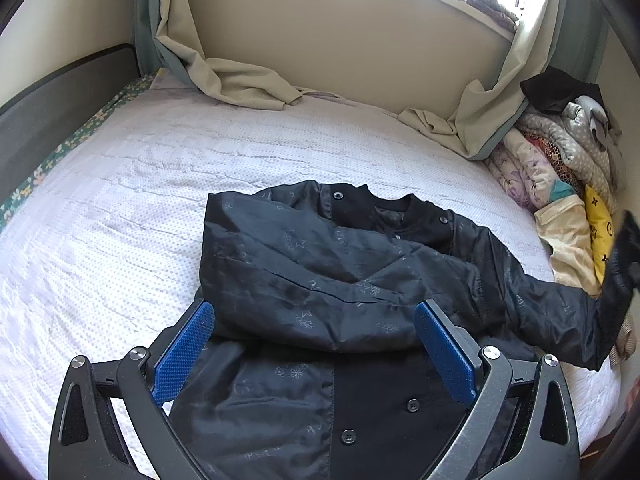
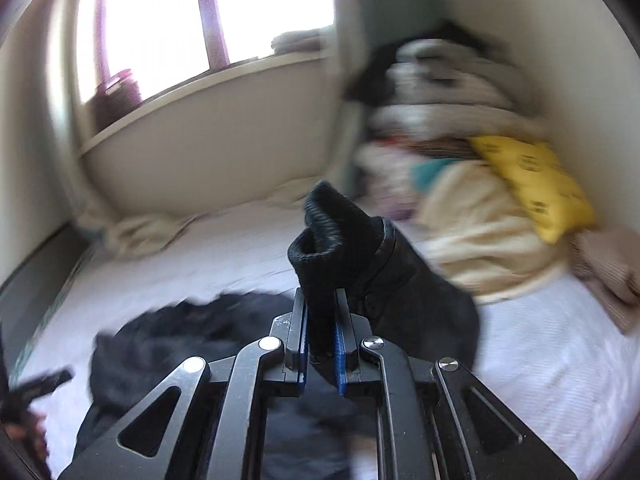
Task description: Fold large clothes
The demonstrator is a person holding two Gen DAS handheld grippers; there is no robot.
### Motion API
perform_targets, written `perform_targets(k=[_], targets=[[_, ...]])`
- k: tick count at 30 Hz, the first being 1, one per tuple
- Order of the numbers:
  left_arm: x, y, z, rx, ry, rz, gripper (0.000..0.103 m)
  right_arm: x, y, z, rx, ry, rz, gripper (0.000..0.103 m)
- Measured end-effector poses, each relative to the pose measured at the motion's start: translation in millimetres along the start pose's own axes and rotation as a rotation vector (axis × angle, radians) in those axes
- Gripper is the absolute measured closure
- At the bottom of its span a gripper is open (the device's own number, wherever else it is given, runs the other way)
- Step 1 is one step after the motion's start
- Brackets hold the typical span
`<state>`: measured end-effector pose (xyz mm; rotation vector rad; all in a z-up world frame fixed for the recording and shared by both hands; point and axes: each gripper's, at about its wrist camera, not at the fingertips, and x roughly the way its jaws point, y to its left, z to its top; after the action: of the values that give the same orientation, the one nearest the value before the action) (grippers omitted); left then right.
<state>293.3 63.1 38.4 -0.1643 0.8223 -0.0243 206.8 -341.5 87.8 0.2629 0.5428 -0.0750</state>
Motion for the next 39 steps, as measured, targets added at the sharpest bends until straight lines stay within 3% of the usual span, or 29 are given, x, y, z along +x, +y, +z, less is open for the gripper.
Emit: perform_targets(k=[3, 8, 18, 19, 21, 23, 24, 27, 34, 39], targets=[[-0.4, 3.2, 0.7, -0.011, 0.002, -0.004, 0.001, 17.0, 53.0, -17.7, -0.093, 0.069, 0.095, 0.096], [0.4, 8.3, 0.8, -0.025, 0.012, -0.014, 0.001, 51.0, 119.2, -60.6, -0.221, 0.198, 0.182, 0.097], [7.7, 14.7, -0.1, -0.060, 0.059, -0.057, 0.001, 90.2, 202.2, -150.8, -0.440, 0.441, 0.311, 0.097], [9.0, 14.4, -0.5, -0.060, 0.068, -0.064, 0.001, 90.7, 205.5, -156.2, -0.449, 0.456, 0.311, 0.096], [10.0, 13.5, -1.4, -0.060, 0.080, -0.076, 0.001, 91.7, 209.1, -158.5, -0.450, 0.484, 0.315, 0.082], [10.0, 13.1, -2.4, -0.059, 0.090, -0.090, 0.001, 82.5, 206.0, -148.1, -0.424, 0.467, 0.333, 0.046], [9.9, 13.6, -2.7, -0.062, 0.096, -0.100, 0.001, 73.0, 201.4, -137.2, -0.401, 0.433, 0.346, 0.041], [11.1, 15.6, -4.6, -0.077, 0.118, -0.125, 0.001, 47.4, 180.5, -99.3, -0.323, 0.356, 0.340, 0.037], [31.8, 3.9, -17.3, -0.101, 0.235, -0.230, 0.007, 4.1, 114.4, -15.8, -0.076, 0.197, 0.217, 0.016], [56.1, -10.5, -32.2, -0.101, 0.328, -0.282, 0.017, 9.6, 71.1, -9.3, 0.046, 0.130, 0.221, 0.015]])
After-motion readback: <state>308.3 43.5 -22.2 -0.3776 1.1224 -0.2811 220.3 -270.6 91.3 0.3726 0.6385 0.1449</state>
